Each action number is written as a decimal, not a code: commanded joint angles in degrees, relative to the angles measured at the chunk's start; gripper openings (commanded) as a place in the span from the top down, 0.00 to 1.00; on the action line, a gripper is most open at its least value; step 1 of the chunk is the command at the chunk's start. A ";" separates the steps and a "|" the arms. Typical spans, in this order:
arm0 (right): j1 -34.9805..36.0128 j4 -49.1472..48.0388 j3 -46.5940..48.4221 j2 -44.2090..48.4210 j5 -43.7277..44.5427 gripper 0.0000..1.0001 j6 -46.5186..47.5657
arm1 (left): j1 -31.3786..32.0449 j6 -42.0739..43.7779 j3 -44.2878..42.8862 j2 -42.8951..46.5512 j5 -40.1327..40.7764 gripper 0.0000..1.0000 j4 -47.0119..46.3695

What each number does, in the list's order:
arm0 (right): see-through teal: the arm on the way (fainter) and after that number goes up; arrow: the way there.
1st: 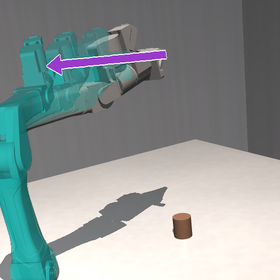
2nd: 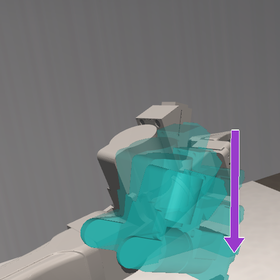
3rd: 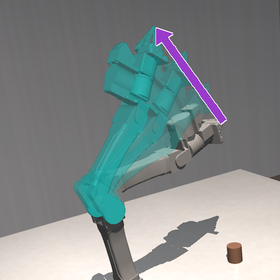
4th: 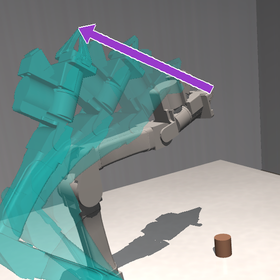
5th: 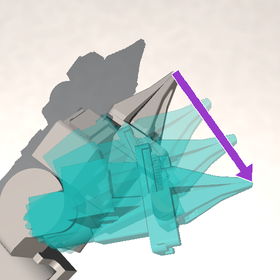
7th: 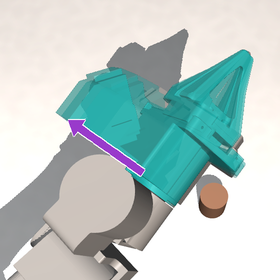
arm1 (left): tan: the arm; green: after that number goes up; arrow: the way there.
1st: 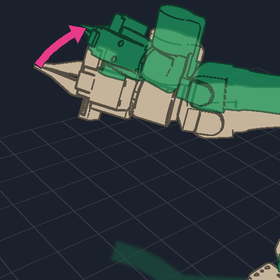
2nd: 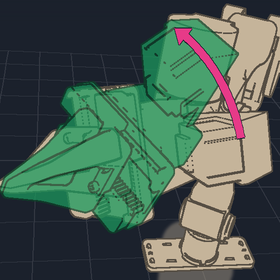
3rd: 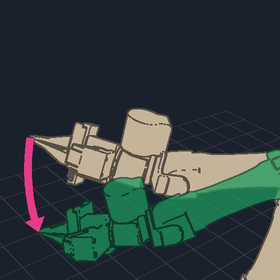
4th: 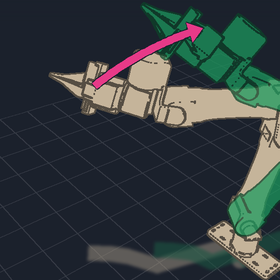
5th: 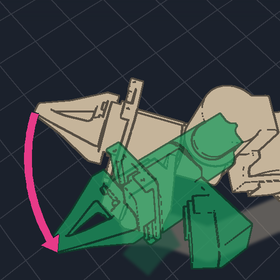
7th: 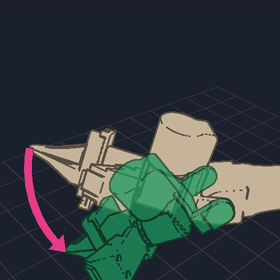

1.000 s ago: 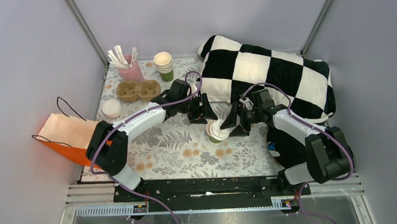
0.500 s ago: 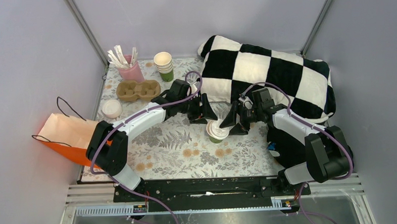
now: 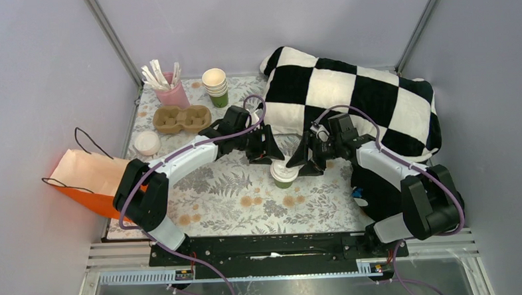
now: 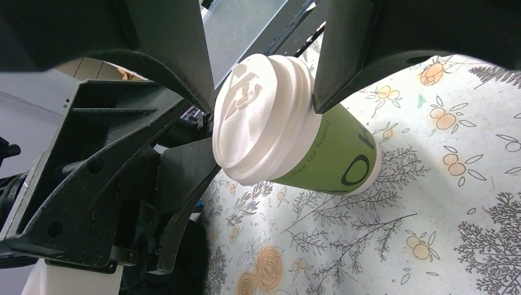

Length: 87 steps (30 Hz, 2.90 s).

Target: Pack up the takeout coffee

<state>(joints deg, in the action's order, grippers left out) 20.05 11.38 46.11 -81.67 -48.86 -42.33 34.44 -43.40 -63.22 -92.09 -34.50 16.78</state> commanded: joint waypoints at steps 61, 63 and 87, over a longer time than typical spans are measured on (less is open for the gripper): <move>3.91 10.68 8.82 -3.43 7.64 0.35 6.57 | -2.36 -10.84 15.49 12.85 -3.70 0.68 -9.64; 4.06 10.50 8.87 -3.57 7.63 0.35 6.47 | -2.36 -11.13 15.48 12.23 -3.94 0.66 -10.19; 5.30 12.72 10.22 -3.49 10.08 0.31 7.63 | -2.43 -7.17 13.55 13.28 1.00 0.72 -2.55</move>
<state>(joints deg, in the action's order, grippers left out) 24.75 22.11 53.84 -86.15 -40.95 -36.18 32.12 -52.36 -47.86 -81.25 -35.27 13.08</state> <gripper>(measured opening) 0.650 0.268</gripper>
